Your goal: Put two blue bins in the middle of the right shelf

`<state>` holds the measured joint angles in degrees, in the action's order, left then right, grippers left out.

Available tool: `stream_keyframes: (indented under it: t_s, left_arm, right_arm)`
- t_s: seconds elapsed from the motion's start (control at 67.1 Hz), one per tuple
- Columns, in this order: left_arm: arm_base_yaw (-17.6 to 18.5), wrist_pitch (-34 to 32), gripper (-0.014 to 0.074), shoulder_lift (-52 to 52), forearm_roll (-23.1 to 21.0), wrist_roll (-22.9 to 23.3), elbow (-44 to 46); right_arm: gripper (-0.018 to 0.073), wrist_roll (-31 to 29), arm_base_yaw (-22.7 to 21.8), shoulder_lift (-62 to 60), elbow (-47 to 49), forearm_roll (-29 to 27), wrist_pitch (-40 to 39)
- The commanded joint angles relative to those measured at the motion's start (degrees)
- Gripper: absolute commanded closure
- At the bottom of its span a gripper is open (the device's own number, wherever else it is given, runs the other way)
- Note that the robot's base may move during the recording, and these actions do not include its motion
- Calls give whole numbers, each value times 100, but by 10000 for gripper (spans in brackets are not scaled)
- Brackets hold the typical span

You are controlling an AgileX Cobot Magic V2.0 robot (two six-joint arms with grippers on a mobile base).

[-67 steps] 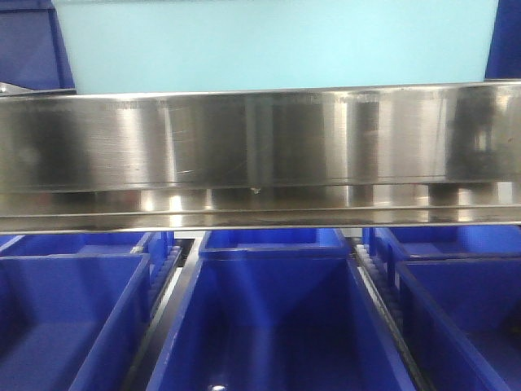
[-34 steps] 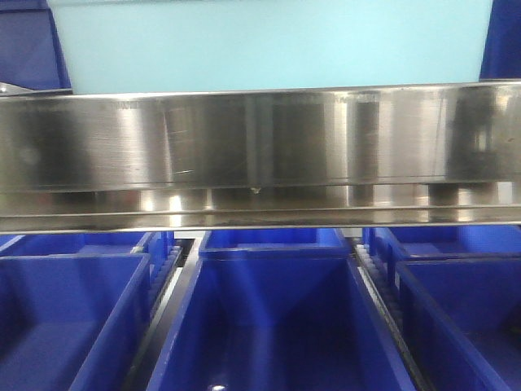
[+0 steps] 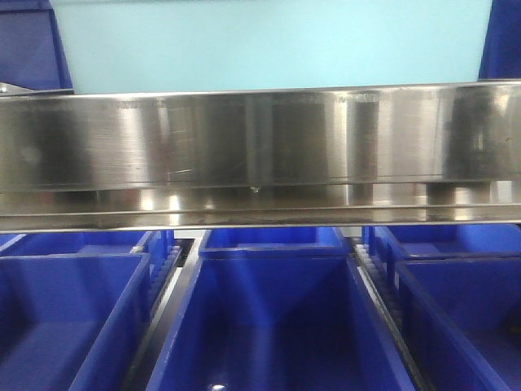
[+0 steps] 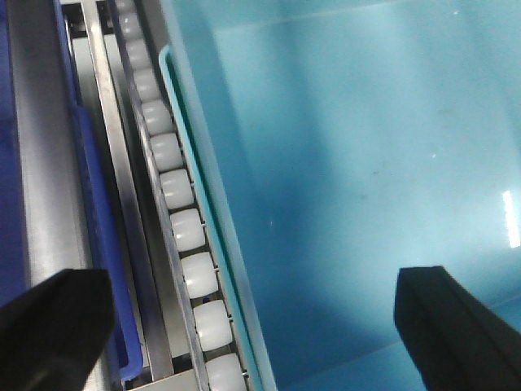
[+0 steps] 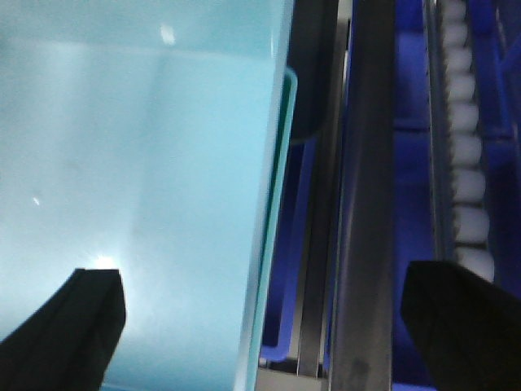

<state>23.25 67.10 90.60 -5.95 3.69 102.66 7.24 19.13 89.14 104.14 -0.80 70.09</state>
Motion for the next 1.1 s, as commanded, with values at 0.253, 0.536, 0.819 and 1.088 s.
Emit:
stream_keyframes:
  t_s: [0.253,0.536,0.819,1.088]
  left_arm:
    - [-16,-812,-4,-67,-149,107,-1335]
    - [-16,-1258,62,-67,-295,107,-1638]
    - [-16,-1193,635,-67,-393,107,-1638]
    - [-16,-1070,707,-67,-451,107,-1585]
  right_arm:
    - [-9,77,-8,-41,-1541,-88,-1122]
    - [151,77,-8,-14,-2046,-236,-1643]
    - [720,77,-8,-14,-2046,-296,-1536]
    - [713,77,-8,-41,-2006,-296,-1501]
